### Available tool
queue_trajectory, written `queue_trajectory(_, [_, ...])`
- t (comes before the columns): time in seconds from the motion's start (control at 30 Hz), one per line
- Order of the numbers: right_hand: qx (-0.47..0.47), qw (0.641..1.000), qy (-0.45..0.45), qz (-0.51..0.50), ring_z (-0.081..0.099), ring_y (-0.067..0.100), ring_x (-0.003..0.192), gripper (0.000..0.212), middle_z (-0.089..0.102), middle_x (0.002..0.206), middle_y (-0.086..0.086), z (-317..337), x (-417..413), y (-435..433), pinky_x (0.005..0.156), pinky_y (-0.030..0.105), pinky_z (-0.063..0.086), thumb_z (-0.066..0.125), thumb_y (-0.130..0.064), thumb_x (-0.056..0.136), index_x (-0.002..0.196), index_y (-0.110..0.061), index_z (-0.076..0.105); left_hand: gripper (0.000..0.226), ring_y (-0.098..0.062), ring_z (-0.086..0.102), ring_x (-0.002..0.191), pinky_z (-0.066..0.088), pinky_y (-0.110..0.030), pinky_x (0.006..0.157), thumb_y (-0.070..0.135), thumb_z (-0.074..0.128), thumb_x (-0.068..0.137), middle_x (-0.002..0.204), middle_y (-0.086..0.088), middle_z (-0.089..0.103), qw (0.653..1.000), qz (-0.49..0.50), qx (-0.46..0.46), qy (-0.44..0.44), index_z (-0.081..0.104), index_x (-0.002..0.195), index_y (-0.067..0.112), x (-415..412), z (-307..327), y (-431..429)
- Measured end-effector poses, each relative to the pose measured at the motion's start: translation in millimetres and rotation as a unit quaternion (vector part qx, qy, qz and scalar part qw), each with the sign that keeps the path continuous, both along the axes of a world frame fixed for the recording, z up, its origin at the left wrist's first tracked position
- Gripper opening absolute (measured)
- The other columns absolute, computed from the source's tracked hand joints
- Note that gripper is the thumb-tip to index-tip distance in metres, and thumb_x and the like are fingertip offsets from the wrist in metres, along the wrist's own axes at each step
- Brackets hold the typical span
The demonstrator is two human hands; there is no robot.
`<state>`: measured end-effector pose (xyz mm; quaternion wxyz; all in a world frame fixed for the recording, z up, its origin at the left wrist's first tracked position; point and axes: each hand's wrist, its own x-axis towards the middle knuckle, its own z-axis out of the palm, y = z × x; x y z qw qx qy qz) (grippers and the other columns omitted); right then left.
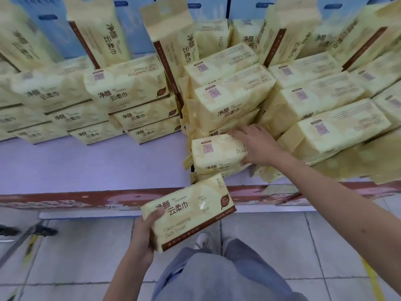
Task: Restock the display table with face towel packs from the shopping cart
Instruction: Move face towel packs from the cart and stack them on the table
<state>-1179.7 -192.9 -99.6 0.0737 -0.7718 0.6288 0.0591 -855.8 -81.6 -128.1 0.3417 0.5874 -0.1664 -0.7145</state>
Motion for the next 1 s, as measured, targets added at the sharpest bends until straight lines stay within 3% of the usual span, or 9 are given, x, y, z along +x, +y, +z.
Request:
queue_trajectory(0.17, [-0.03, 0.999, 0.04, 0.007, 0.039, 0.025, 0.127, 0.103, 0.044, 0.134, 0.005, 1, -7, -3, 0.111, 0.038, 0.021, 0.083, -0.038, 0.061, 0.146, -0.029, 0.027, 0.037, -0.025, 0.073, 0.078, 0.059, -0.035, 0.056, 0.021, 0.065, 0.067, 0.092, -0.012, 0.075, 1.0, 0.012, -0.01, 0.009, 0.064, 0.103, 0.01, -12, 5, 10])
queue_trajectory(0.3, [-0.059, 0.997, 0.044, 0.025, 0.043, 0.027, 0.123, 0.102, 0.048, 0.131, 0.006, -2, -11, -4, 0.11, 0.04, 0.024, 0.086, -0.035, 0.056, 0.143, -0.027, 0.034, 0.045, -0.026, 0.073, 0.081, 0.059, -0.036, 0.057, 0.019, 0.074, 0.063, 0.096, -0.013, 0.074, 1.0, 0.018, -0.021, 0.01, 0.064, 0.106, 0.009, -20, 10, 13])
queue_trajectory(0.43, [-0.08, 0.995, 0.05, 0.04, 0.047, 0.028, 0.12, 0.103, 0.051, 0.13, 0.007, -4, -13, -6, 0.106, 0.043, 0.029, 0.089, -0.03, 0.05, 0.14, -0.023, 0.04, 0.041, -0.024, 0.073, 0.077, 0.058, -0.034, 0.053, 0.022, 0.064, 0.066, 0.091, -0.012, 0.075, 0.999, 0.029, -0.033, 0.019, 0.064, 0.104, 0.008, -27, 15, 17])
queue_trajectory(0.57, [-0.054, 0.997, 0.046, 0.024, 0.038, 0.027, 0.129, 0.103, 0.042, 0.139, 0.008, -2, -11, -3, 0.105, 0.042, 0.032, 0.085, -0.028, 0.058, 0.145, -0.025, 0.03, 0.052, -0.026, 0.073, 0.08, 0.059, -0.036, 0.055, 0.017, 0.076, 0.059, 0.095, -0.013, 0.074, 0.999, 0.025, -0.039, 0.015, 0.063, 0.109, 0.007, -31, 20, 20])
queue_trajectory(0.67, [-0.025, 1.0, 0.004, -0.016, 0.02, 0.026, 0.141, 0.094, 0.024, 0.152, 0.007, 1, -9, 3, 0.107, 0.043, 0.03, 0.073, -0.02, 0.073, 0.149, -0.027, 0.019, 0.077, -0.03, 0.071, 0.089, 0.059, -0.039, 0.06, 0.029, 0.079, 0.044, 0.103, -0.016, 0.072, 0.998, 0.027, -0.052, 0.014, 0.06, 0.115, 0.006, -28, 23, 20])
queue_trajectory(0.77, [-0.01, 0.991, -0.121, -0.062, 0.012, 0.022, 0.145, 0.084, 0.018, 0.157, 0.003, 2, -7, 14, 0.111, 0.039, 0.027, 0.064, -0.013, 0.08, 0.149, -0.026, 0.018, 0.085, -0.031, 0.071, 0.091, 0.059, -0.04, 0.061, 0.028, 0.083, 0.043, 0.105, -0.017, 0.071, 0.997, 0.022, -0.073, 0.025, 0.058, 0.121, 0.006, -25, 30, 18])
queue_trajectory(0.83, [-0.016, 0.967, -0.232, -0.098, 0.02, 0.019, 0.143, 0.073, 0.024, 0.155, 0.002, 6, -7, 22, 0.112, 0.035, 0.025, 0.06, -0.012, 0.084, 0.148, -0.024, 0.026, 0.1, -0.03, 0.071, 0.091, 0.059, -0.039, 0.06, 0.033, 0.092, 0.032, 0.106, -0.016, 0.071, 0.995, 0.024, -0.095, 0.032, 0.057, 0.122, 0.007, -27, 38, 12])
queue_trajectory(0.9, [-0.013, 0.912, -0.369, -0.178, 0.037, 0.013, 0.131, 0.054, 0.038, 0.147, 0.0, 14, -4, 28, 0.105, 0.029, 0.031, 0.055, -0.016, 0.091, 0.142, -0.022, 0.037, 0.106, -0.029, 0.07, 0.093, 0.059, -0.039, 0.062, 0.038, 0.093, 0.027, 0.107, -0.015, 0.071, 0.992, 0.027, -0.122, 0.034, 0.058, 0.122, 0.009, -32, 47, 3])
queue_trajectory(1.0, [0.032, 0.744, -0.569, -0.348, 0.05, 0.014, 0.11, 0.027, 0.054, 0.131, -0.001, 34, 7, 38, 0.089, 0.029, 0.038, 0.044, -0.028, 0.098, 0.123, -0.022, 0.053, 0.085, -0.028, 0.07, 0.093, 0.059, -0.04, 0.062, 0.028, 0.083, 0.046, 0.107, -0.012, 0.072, 0.983, 0.034, -0.17, 0.056, 0.057, 0.124, 0.01, -43, 61, -15])
